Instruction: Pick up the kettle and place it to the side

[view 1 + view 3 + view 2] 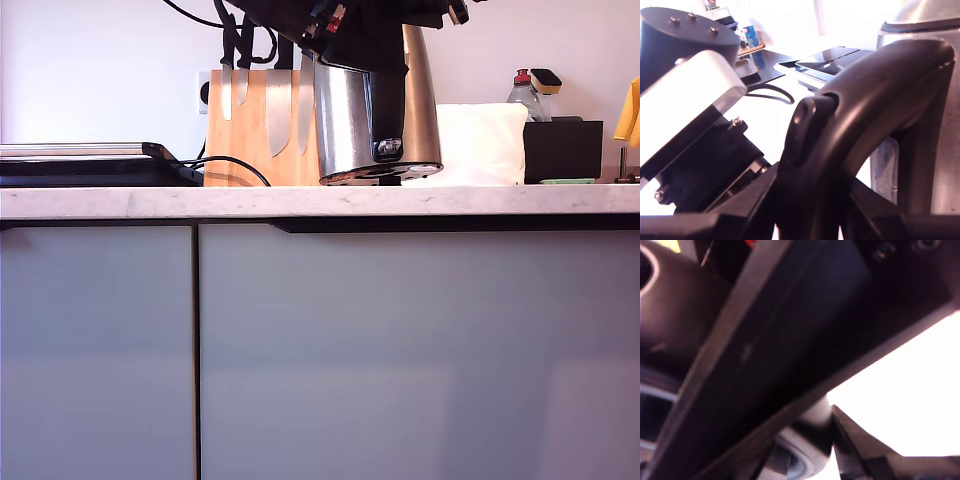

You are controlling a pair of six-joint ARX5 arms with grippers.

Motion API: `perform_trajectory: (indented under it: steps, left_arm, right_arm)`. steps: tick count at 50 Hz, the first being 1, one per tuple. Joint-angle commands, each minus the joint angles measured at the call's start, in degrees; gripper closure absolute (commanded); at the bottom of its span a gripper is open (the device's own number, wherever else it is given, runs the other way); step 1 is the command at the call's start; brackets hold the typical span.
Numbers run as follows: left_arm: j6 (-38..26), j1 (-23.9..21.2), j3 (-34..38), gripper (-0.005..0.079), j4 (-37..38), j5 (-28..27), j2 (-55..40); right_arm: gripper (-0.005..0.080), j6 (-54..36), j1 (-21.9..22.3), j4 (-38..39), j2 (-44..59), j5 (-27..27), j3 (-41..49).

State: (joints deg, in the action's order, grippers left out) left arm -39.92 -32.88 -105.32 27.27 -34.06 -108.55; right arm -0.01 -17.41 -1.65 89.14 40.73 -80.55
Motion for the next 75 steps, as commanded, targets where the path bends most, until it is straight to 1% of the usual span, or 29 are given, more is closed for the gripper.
perform_trajectory:
  steps: [1, 8, 19, 27, 37, 48, 57, 69, 75]
  left_arm:
    - [-2.7, 1.7, -5.4, 0.0764, -2.7, 1.7, 4.8]
    - [-3.9, 1.7, -6.2, 0.0764, 0.1, 3.2, 5.2]
    - [-4.1, 1.7, -6.6, 0.0763, 1.8, 4.7, 6.6]
    - [-4.1, 2.8, -6.6, 0.0763, 4.7, 5.2, 7.4]
    - [-4.0, 4.0, -6.6, 0.0763, 6.3, 5.3, 8.3]
    - [-4.1, 4.7, -6.6, 0.0763, 9.2, 7.0, 9.7]
    - [-4.1, 5.5, -6.6, 0.0763, 11.9, 7.6, 10.7]
    - [-4.1, 8.2, -6.6, 0.0763, 16.4, 7.8, 11.6]
    - [-4.1, 9.8, -6.6, 0.0763, 18.2, 8.2, 12.0]
  right_arm:
    - [0.0764, -3.4, 0.7, 3.6, -5.7, -0.8, -3.6]
    - [0.0765, -3.4, 0.3, 3.6, -5.7, -0.8, -3.6]
    - [0.0765, -3.2, -0.6, 3.6, -5.7, -0.7, -3.6]
    - [0.0765, -3.2, -2.2, 3.6, -5.7, -0.7, -3.6]
    - [0.0765, -3.2, -4.0, 3.8, -5.7, -0.8, -3.6]
    - [0.0765, -3.2, -5.4, 4.2, -5.4, -0.9, -3.6]
    - [0.0765, -3.2, -6.7, 5.2, -5.0, -2.1, -3.6]
    - [0.0765, -3.0, -8.3, 5.4, -2.9, -2.2, -3.6]
    - [0.0765, -2.9, -9.5, 6.9, -1.4, -2.2, -3.6]
